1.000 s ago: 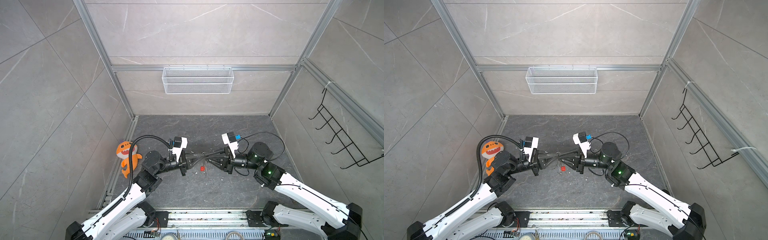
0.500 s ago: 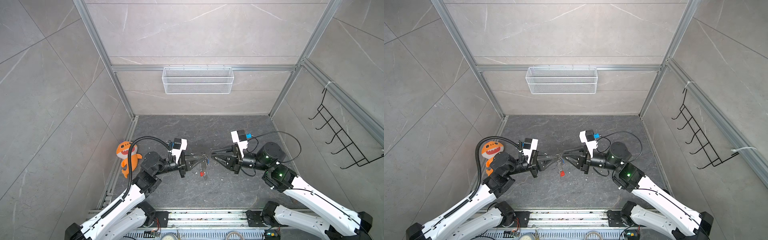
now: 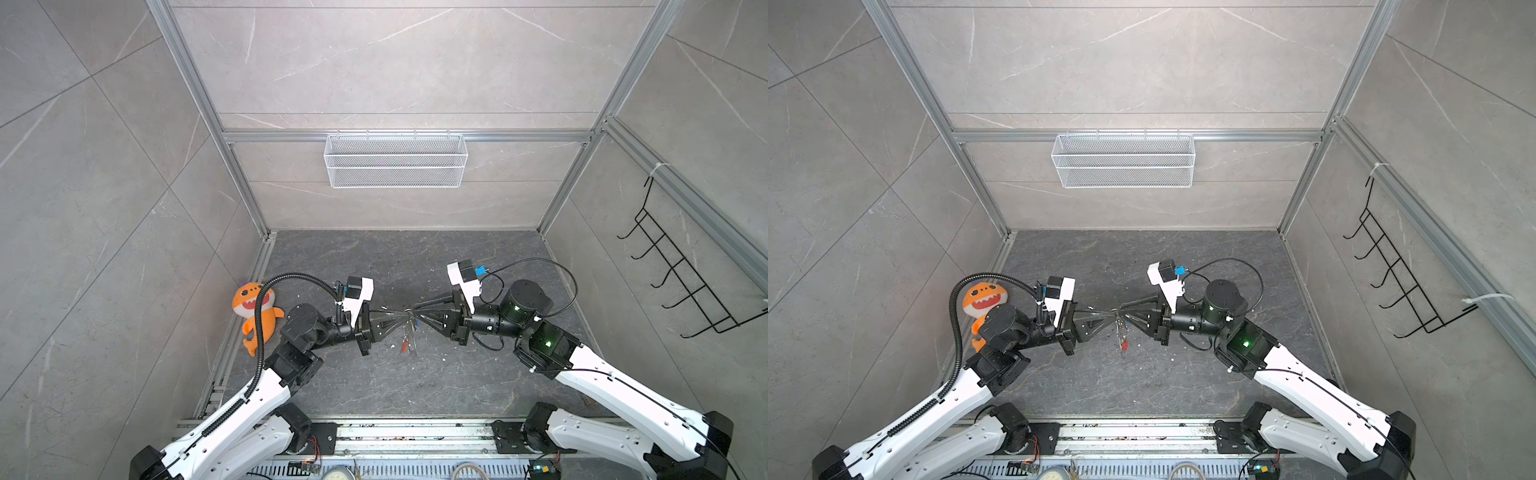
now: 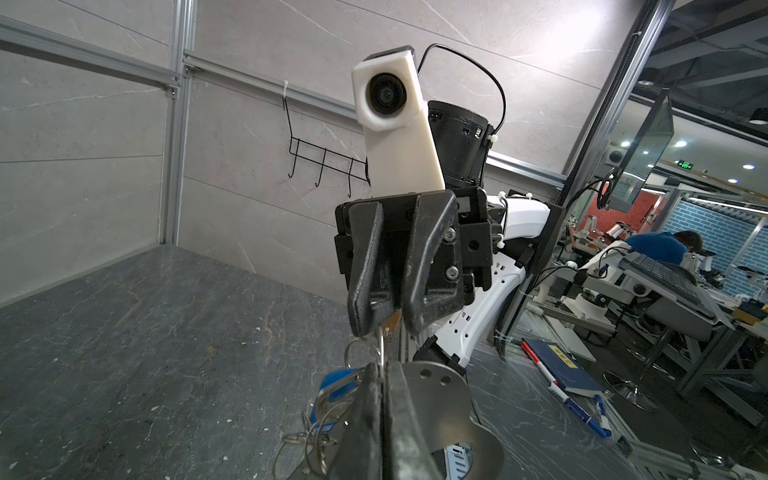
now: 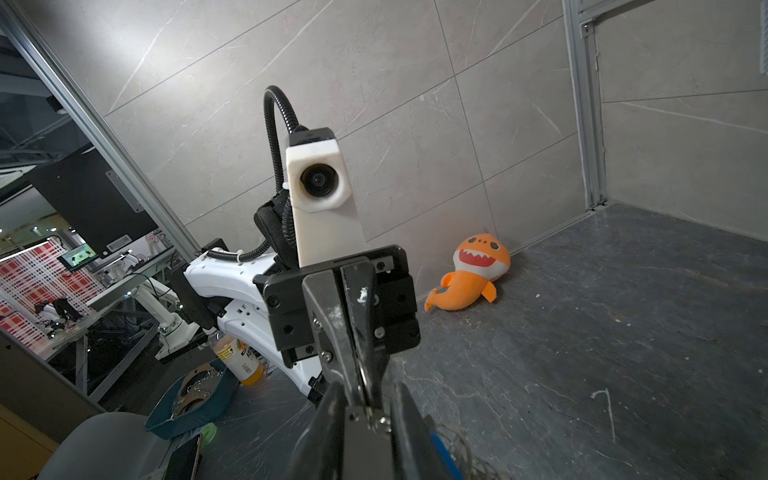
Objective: Remove the keys from the keyring
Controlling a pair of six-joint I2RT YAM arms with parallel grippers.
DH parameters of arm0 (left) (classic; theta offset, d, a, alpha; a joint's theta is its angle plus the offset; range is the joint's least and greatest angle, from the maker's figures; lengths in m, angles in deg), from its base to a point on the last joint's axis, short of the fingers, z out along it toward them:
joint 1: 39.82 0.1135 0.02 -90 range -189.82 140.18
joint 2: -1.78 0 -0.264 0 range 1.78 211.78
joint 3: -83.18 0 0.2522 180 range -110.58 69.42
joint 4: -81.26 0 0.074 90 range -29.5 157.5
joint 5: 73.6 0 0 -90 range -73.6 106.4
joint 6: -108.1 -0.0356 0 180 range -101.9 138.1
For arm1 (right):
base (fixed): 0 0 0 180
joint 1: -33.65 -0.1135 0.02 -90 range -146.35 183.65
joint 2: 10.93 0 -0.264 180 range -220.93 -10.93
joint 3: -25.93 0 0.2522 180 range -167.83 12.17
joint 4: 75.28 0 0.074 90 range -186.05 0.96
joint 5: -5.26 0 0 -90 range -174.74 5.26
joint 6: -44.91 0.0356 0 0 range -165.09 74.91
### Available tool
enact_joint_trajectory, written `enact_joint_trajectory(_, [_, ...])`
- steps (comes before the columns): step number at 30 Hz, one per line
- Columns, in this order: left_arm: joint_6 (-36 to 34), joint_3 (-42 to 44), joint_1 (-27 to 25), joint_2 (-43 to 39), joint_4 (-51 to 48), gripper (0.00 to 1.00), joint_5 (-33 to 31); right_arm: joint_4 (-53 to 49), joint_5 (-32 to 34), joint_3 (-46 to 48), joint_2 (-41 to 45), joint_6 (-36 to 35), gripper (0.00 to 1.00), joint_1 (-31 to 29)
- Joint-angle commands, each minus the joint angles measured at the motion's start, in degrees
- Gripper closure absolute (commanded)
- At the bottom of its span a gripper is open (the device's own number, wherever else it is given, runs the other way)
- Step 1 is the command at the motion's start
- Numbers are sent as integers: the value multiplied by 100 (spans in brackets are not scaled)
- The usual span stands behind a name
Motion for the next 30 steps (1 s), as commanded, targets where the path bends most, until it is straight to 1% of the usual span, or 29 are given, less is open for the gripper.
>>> enact_joint_trajectory(1, [76,-95,-18,-25,494,100,170,56,-178,-10,6,-36,72,-53])
enact_joint_trajectory(5, [60,-121,-18,-33,434,100,271,-135,-224,-94,8,-191,71,-62])
enact_joint_trajectory(6, [49,-126,-18,-34,423,100,317,-251,-240,-142,-11,-263,70,-63])
enact_joint_trajectory(10, [41,-179,-18,-33,355,100,567,-815,-47,-352,56,-673,55,-65])
enact_joint_trajectory(13, [24,-194,-18,-37,309,100,654,-1154,107,-502,138,-942,51,-72])
enact_joint_trajectory(15, [23,-191,-18,-30,301,100,659,-1289,-25,-592,93,-1020,50,-72])
enact_joint_trajectory(19, [33,-195,-18,-10,313,100,652,-1245,-571,-651,-144,-955,50,-71])
enact_joint_trajectory(23, [40,-193,-18,-6,332,100,643,-1148,-814,-642,-272,-874,51,-80])
enact_joint_trajectory(25, [47,-193,-19,-10,335,100,645,-1164,-801,-643,-293,-873,56,-94])
enact_joint_trajectory(27, [46,-178,-18,-14,335,100,616,-1174,-702,-612,-254,-882,63,-98])
enact_joint_trajectory(30, [39,-163,-18,-43,326,100,581,-1165,-582,-568,-173,-890,67,-98])
